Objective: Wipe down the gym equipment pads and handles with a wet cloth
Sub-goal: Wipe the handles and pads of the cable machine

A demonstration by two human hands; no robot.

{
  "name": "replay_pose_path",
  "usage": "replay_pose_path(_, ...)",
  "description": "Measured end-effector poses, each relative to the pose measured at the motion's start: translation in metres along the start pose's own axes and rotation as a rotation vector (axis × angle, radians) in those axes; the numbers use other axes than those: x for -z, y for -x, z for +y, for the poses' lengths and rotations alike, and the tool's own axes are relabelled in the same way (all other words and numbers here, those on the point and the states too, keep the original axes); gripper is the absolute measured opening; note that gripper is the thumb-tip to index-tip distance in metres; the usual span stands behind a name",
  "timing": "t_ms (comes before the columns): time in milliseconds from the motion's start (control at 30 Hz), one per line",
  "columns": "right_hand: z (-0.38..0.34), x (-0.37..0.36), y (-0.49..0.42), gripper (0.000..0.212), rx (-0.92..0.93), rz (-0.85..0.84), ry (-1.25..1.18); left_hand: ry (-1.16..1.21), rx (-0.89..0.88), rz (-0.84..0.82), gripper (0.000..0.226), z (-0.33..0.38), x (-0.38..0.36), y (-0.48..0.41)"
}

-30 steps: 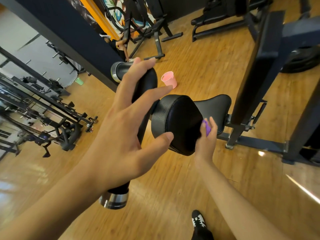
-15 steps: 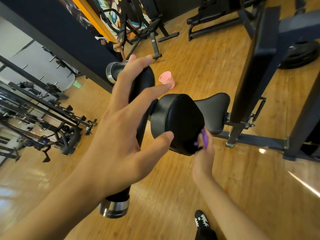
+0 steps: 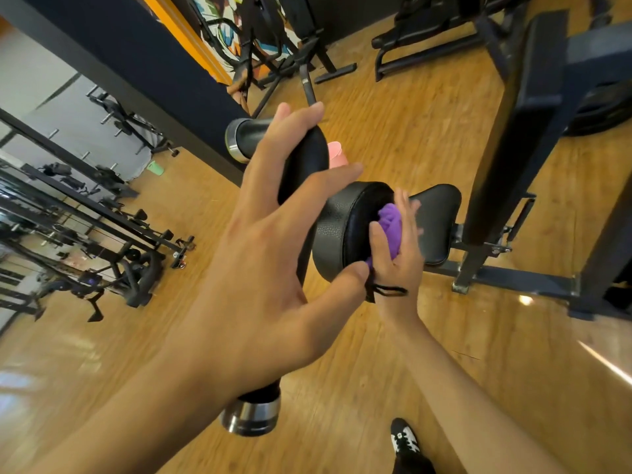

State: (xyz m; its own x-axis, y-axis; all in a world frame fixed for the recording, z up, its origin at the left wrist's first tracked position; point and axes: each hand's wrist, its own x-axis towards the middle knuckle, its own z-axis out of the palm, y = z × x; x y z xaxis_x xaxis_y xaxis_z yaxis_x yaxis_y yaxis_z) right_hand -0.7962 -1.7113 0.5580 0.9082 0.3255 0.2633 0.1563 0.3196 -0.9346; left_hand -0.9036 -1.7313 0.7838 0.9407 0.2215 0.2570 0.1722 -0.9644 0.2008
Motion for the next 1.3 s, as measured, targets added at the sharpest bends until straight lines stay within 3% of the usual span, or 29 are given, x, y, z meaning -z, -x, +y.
replay_pose_path(100, -0.008, -0.004, -0.011, 0.047, -0.186, 0.110, -0.043, -0.003, 0.010, 0.000, 0.064, -0.001, 0.001, 0.000)
replay_pose_path(167, -0.032, -0.007, -0.027, 0.044, -0.110, 0.119, -0.059, -0.016, 0.002, 0.004, 0.065, 0.000, -0.001, -0.002)
replay_pose_path(300, -0.041, 0.000, 0.001, 0.048, 0.288, -0.059, -0.006, 0.030, -0.004, 0.026, 0.062, 0.003, -0.003, -0.005)
replay_pose_path(433, -0.029, -0.006, 0.048, 0.063, 0.187, -0.036, 0.075, 0.020, 0.000, 0.028, 0.062, 0.003, -0.002, -0.005)
replay_pose_path(567, -0.059, -0.012, -0.049, 0.045, 0.032, 0.077, 0.045, 0.020, -0.014, -0.013, 0.059, 0.003, -0.001, -0.004)
replay_pose_path(667, -0.062, -0.008, -0.061, 0.039, 0.129, -0.047, 0.116, 0.021, -0.008, -0.019, 0.059, 0.000, 0.001, -0.002)
replay_pose_path(833, -0.033, -0.008, 0.033, 0.045, 0.368, 0.002, 0.182, -0.001, 0.005, -0.019, 0.060, 0.002, 0.005, 0.004)
replay_pose_path(967, -0.022, -0.002, -0.044, 0.035, -0.037, 0.145, 0.034, -0.028, 0.016, -0.045, 0.058, -0.003, 0.006, 0.006)
replay_pose_path(1200, 0.047, 0.032, -0.013, 0.024, -0.282, 0.148, 0.108, -0.017, 0.021, -0.040, 0.056, -0.002, 0.006, 0.008)
replay_pose_path(1300, 0.036, 0.029, -0.033, 0.030, -0.391, 0.189, 0.085, -0.022, 0.017, -0.055, 0.053, -0.002, 0.007, 0.009)
